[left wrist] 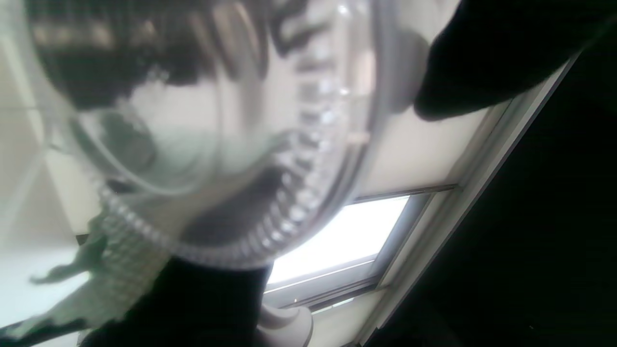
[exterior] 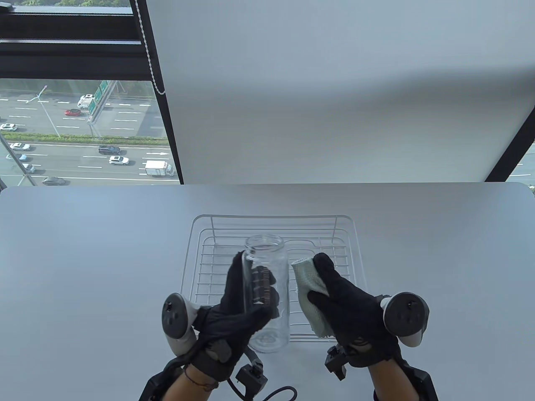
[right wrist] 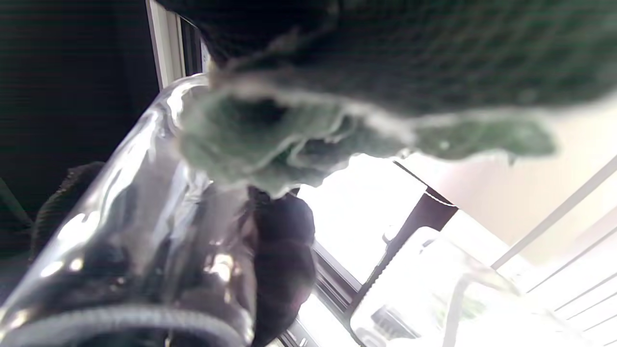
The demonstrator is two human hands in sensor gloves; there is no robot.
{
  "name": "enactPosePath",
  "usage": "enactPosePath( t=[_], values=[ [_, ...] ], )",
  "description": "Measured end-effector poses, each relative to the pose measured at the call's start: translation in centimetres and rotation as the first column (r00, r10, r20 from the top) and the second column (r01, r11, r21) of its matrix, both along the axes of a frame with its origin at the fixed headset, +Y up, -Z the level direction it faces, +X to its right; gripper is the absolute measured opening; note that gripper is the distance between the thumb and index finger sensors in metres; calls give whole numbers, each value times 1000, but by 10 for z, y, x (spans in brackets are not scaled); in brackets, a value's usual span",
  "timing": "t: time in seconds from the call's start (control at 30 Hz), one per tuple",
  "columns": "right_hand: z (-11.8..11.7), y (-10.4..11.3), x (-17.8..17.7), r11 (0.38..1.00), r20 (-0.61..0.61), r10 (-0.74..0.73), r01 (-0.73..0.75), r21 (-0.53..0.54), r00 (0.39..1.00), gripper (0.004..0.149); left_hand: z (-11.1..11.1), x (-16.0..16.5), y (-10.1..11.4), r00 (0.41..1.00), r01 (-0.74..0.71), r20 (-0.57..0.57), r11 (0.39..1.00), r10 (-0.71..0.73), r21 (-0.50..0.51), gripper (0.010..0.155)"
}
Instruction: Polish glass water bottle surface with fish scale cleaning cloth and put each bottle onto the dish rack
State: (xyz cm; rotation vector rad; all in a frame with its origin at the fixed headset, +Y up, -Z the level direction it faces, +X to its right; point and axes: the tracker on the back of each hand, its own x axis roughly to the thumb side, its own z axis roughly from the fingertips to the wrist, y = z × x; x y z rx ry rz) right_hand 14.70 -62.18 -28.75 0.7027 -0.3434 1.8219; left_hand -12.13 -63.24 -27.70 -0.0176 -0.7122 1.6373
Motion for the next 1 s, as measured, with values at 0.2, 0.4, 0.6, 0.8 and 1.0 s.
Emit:
enactPosePath(
  t=[0.2,0.4,0.6,0.8,1.0],
  values=[
    [9,0,-15,994,3,67,-67,81,998,53,0,10,-15,994,-77,75,995,82,-61,98],
    [17,12,-32,962,-313,269,-241,127,911,51,-4,-3,-20,990,-118,59,989,124,-94,94],
    [19,10,-19,984,39,22,-29,178,999,50,6,8,-18,994,-1,108,999,6,-42,93],
    [19,14,-41,942,-431,327,-325,83,841,50,-2,-7,-21,995,-95,30,991,98,-93,92],
    [13,4,-25,995,-20,60,-58,81,998,50,3,-1,-24,998,-1,59,998,6,-68,92]
  ],
)
